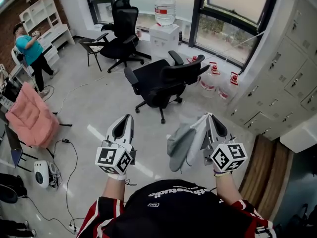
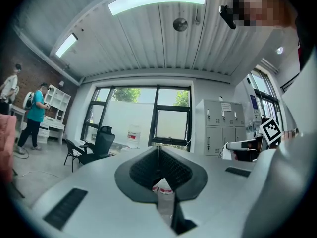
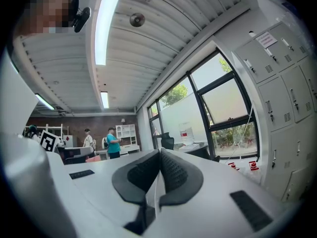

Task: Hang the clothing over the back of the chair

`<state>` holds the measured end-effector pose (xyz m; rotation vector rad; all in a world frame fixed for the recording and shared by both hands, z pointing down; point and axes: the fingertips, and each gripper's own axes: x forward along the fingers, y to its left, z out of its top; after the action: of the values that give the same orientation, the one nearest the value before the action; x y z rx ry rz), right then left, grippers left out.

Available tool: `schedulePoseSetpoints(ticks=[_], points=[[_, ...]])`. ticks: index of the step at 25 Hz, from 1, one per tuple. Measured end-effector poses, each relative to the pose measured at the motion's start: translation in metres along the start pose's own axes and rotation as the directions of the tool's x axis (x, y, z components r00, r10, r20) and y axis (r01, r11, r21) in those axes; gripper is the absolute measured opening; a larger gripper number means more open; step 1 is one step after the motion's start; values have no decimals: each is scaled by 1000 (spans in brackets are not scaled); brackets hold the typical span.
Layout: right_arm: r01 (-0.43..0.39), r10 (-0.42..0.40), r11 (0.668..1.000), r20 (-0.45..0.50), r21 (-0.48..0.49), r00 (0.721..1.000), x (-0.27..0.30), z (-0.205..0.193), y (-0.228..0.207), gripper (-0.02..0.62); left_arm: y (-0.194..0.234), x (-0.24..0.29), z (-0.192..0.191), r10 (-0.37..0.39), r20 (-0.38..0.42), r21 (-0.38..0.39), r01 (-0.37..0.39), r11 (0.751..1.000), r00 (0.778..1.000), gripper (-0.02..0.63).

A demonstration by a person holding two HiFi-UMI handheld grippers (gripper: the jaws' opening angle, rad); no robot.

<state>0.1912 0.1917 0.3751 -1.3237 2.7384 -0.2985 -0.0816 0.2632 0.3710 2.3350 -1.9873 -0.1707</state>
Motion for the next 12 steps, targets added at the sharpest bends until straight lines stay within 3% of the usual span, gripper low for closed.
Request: schedulePoseSetpoints(ticks=[12], points=[[77,-77,997,29,-14,997,20,2,5,17,34,-2,-3,-48,-4,-3,48,999,999,26]])
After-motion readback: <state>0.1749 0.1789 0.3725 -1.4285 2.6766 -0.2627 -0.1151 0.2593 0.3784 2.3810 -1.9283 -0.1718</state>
